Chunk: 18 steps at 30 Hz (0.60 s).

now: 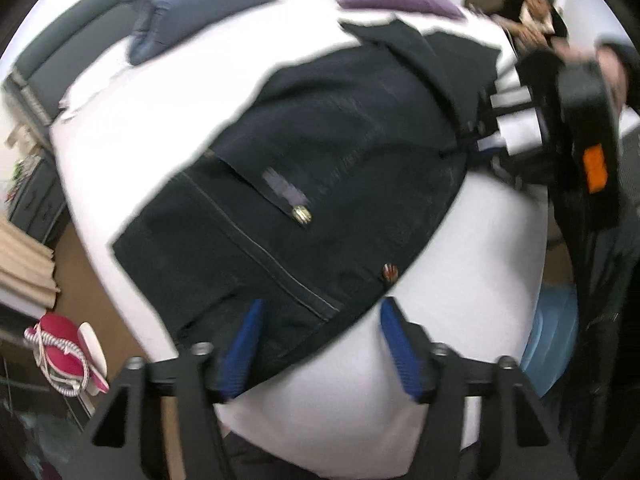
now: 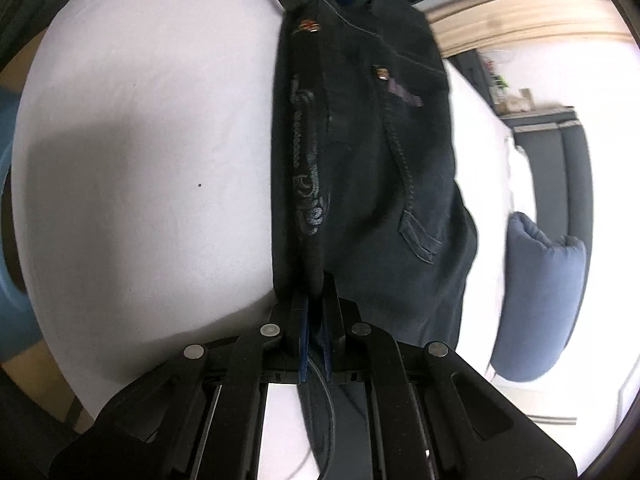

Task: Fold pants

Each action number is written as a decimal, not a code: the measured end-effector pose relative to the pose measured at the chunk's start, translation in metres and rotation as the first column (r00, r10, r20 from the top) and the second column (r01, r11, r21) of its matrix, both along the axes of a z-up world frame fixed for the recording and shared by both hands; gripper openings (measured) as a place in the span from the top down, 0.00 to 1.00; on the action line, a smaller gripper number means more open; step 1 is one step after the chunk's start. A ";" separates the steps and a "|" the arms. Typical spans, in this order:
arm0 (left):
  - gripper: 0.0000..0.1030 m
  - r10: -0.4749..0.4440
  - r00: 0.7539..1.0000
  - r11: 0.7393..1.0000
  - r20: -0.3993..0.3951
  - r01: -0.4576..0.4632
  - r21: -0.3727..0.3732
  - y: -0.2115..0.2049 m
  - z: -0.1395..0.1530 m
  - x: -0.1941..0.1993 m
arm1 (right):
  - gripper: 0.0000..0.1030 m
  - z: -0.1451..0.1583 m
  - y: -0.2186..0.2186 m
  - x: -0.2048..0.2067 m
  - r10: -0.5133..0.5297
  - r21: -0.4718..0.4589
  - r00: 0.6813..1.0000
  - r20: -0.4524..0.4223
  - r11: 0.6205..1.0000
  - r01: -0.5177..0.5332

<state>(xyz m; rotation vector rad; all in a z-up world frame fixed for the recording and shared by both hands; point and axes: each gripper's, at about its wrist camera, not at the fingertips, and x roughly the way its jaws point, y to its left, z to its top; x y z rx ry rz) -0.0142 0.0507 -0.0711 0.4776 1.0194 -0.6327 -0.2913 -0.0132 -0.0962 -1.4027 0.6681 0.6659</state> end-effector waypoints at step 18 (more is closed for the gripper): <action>0.01 0.413 0.902 0.886 -0.125 -0.430 -0.175 -0.079 -0.057 0.081 | 0.57 0.021 -0.025 -0.013 -0.406 0.392 0.914 -0.007 0.839 0.376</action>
